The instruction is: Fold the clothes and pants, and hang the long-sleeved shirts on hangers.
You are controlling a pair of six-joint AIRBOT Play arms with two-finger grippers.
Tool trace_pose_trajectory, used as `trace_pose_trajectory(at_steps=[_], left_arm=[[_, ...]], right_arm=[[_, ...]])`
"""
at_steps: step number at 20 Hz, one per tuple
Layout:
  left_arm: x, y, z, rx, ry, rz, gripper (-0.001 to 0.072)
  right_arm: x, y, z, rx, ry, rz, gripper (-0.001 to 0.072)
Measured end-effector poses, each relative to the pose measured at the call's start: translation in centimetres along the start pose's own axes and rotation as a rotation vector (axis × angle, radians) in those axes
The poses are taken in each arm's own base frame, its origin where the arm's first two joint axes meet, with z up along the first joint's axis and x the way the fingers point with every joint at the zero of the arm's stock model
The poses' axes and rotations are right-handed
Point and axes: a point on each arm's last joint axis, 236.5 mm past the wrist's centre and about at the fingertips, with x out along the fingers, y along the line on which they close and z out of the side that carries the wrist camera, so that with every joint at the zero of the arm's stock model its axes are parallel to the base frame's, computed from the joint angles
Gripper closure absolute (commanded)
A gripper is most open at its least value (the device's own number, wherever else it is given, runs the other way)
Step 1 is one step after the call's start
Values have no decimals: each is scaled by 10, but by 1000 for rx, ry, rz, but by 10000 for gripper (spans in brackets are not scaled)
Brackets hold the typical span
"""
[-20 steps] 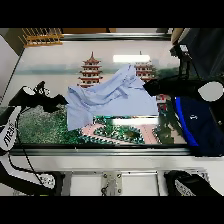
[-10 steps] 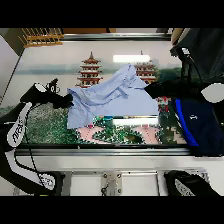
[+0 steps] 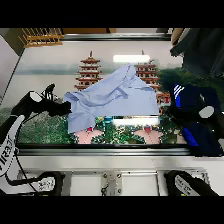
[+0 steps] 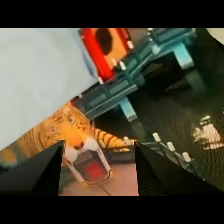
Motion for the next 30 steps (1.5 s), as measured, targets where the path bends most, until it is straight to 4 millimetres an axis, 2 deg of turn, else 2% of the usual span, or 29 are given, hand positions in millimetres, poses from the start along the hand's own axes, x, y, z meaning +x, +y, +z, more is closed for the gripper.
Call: trace_pose_trajectory(at_steps=[2,5,7,12,13,14,16,19,21,22,23,25,26,27,28,30], left_arm=[[-3,0,-4,0,-10,1,700],[-5,0,-5,-3,-20,3,700],[-5,0,-5,-4,-24,2,700],[-5,0,-5,-5,-30,2,700],[-5,0,-5,-5,-30,2,699],[-5,0,-5,-5,-30,2,699],[-5,0,-5,-6,-30,2,700],[-12,-1,-1,-9,-42,-1,700],[-37,-5,14,-2,-85,-10,700],[-59,-11,25,9,-126,-17,700],[-84,-18,37,19,-177,-25,699],[-152,-42,57,64,-310,-44,700],[-191,-59,61,96,-386,-56,699],[-224,-73,61,123,-452,-66,699],[-266,-92,56,161,-539,-74,699],[-336,-126,35,232,-698,-91,700]], right_arm=[[25,0,-3,65,7,29,241],[55,19,-7,78,-5,93,242],[68,34,-4,57,-40,128,242],[87,61,2,2,-95,160,252],[90,64,2,-5,-99,161,378],[93,65,2,-17,-99,159,537],[97,69,-2,-60,-88,159,702],[85,85,8,-186,-116,186,704],[56,110,32,-302,-183,225,704],[31,125,50,-363,-234,248,703],[-1,144,71,-425,-299,274,704],[-76,179,104,-528,-435,323,704],[-122,196,117,-573,-515,350,703],[-162,208,123,-609,-582,370,704],[-211,221,126,-649,-670,394,703],[-294,237,117,-713,-820,433,703]])
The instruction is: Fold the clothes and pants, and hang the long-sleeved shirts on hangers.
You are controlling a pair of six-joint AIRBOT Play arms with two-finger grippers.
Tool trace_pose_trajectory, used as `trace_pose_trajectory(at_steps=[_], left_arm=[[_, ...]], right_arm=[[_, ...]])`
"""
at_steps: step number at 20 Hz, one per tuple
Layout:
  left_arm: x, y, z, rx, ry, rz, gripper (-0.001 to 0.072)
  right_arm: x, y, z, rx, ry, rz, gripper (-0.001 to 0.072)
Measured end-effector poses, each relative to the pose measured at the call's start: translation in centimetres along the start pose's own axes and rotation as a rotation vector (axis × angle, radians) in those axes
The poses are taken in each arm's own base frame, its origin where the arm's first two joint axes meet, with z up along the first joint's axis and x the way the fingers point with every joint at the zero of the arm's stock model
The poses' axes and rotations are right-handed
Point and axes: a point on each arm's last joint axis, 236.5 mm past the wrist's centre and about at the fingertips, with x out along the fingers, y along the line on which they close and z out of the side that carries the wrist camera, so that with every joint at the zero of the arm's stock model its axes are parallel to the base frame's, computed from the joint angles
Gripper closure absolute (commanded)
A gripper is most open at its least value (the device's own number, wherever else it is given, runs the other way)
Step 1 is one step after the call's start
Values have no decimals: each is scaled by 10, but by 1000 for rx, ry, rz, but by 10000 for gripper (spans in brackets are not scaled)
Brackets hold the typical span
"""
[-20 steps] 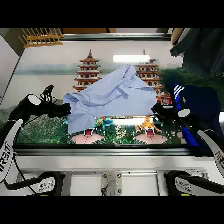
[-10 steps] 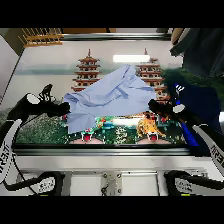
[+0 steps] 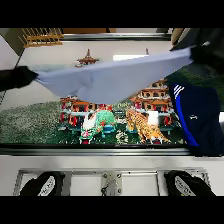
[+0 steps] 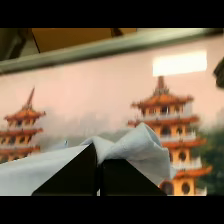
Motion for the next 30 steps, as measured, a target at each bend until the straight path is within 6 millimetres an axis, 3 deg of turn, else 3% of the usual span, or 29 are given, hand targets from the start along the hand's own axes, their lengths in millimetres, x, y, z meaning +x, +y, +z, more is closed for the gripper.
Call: trace_pose_trajectory(at_steps=[3,5,7,10,13,15,19,22,26,30], left_arm=[[-99,-61,27,89,-233,-56,700],[-157,-93,33,121,-370,-95,700],[-205,-115,30,128,-472,-127,700],[-252,-131,26,123,-580,-130,700],[-259,-126,23,100,-595,-73,700],[-242,-113,23,56,-549,-29,699],[-162,-66,16,-99,-345,-15,700],[-87,-18,2,-208,-154,-26,700],[31,42,-33,-308,86,-19,700],[140,76,-67,-317,229,14,700]], right_arm=[[-72,35,58,-97,-159,14,704],[-116,53,81,-156,-247,11,704],[-152,66,92,-210,-303,-2,704],[-190,76,89,-246,-317,-27,703],[-204,73,74,-235,-262,-58,704],[-198,66,59,-205,-193,-72,704],[-153,43,15,-101,30,-85,704],[-97,19,-31,-19,246,-89,705],[-11,-14,-107,67,517,-93,704],[73,-44,-183,123,663,-111,704]])
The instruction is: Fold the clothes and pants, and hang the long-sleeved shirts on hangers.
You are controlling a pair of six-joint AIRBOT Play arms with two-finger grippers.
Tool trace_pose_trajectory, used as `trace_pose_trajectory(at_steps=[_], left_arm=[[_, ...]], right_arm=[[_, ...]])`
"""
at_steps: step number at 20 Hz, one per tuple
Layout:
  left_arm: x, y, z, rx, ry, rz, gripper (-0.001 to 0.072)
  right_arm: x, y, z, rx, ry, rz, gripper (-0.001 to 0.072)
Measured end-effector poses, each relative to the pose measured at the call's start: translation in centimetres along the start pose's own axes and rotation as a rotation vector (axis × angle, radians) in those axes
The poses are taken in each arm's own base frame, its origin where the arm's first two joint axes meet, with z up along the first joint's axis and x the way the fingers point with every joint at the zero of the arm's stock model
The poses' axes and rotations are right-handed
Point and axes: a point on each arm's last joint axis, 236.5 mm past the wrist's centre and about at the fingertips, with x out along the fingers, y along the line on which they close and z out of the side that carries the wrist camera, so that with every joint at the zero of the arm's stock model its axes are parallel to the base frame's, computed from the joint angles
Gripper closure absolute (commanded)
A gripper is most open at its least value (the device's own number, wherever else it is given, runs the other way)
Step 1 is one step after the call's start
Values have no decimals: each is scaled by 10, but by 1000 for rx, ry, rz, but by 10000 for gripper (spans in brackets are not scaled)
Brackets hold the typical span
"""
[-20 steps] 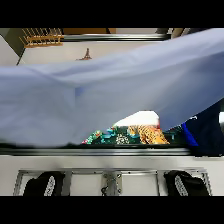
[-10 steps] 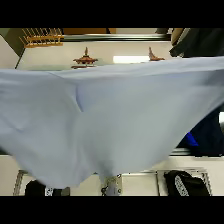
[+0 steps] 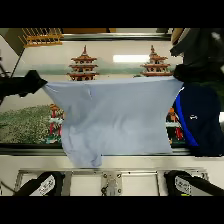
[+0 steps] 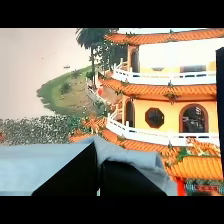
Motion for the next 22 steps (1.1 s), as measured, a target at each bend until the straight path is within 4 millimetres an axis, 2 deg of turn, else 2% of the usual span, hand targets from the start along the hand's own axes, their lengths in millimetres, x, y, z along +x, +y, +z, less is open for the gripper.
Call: trace_pose_trajectory(at_steps=[2,4,6,8,11,13,22], left_arm=[[50,7,2,13,48,11,700],[89,12,5,24,83,17,700],[116,16,10,29,103,20,699],[133,19,12,31,119,22,700],[141,22,8,38,143,31,700],[141,28,-6,35,168,49,700],[138,78,-108,-46,286,142,699]], right_arm=[[43,-8,1,12,10,-7,704],[75,-14,3,21,-1,-15,704],[93,-19,9,30,-30,-21,704],[102,-25,14,32,-55,-31,704],[106,-35,13,21,-54,-58,705],[109,-42,-2,8,-3,-79,705],[119,-66,-116,5,253,-142,697]])
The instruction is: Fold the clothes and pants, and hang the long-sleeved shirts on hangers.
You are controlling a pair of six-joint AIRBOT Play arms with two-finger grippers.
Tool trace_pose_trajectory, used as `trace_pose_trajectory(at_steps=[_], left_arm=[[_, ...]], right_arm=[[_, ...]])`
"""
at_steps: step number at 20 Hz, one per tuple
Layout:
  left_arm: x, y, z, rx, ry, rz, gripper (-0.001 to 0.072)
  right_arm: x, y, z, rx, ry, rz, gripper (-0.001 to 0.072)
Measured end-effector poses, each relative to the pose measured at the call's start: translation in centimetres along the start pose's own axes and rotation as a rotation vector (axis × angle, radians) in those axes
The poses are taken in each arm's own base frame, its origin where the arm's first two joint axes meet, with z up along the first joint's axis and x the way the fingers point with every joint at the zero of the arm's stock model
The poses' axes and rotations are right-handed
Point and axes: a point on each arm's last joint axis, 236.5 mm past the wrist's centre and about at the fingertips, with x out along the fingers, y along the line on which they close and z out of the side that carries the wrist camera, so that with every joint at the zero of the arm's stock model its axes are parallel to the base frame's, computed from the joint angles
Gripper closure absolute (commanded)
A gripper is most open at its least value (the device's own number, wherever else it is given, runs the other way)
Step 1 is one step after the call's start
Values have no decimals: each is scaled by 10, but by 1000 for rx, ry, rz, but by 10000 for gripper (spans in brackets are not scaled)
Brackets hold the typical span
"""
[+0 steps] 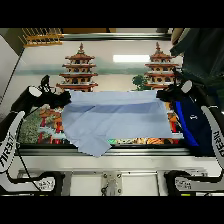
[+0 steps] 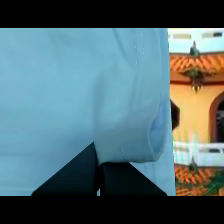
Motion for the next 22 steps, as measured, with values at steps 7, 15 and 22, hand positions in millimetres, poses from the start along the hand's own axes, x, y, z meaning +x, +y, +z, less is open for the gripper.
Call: trace_pose_trajectory(at_steps=[7,15,22], left_arm=[[-4,-4,-11,13,-5,-1,179],[-80,-55,-35,161,-51,-51,180],[-65,-52,-120,191,36,-41,180]], right_arm=[[-2,6,-20,29,37,29,177],[-97,-51,-76,199,72,-39,176],[-66,-83,-208,715,197,-31,179]])
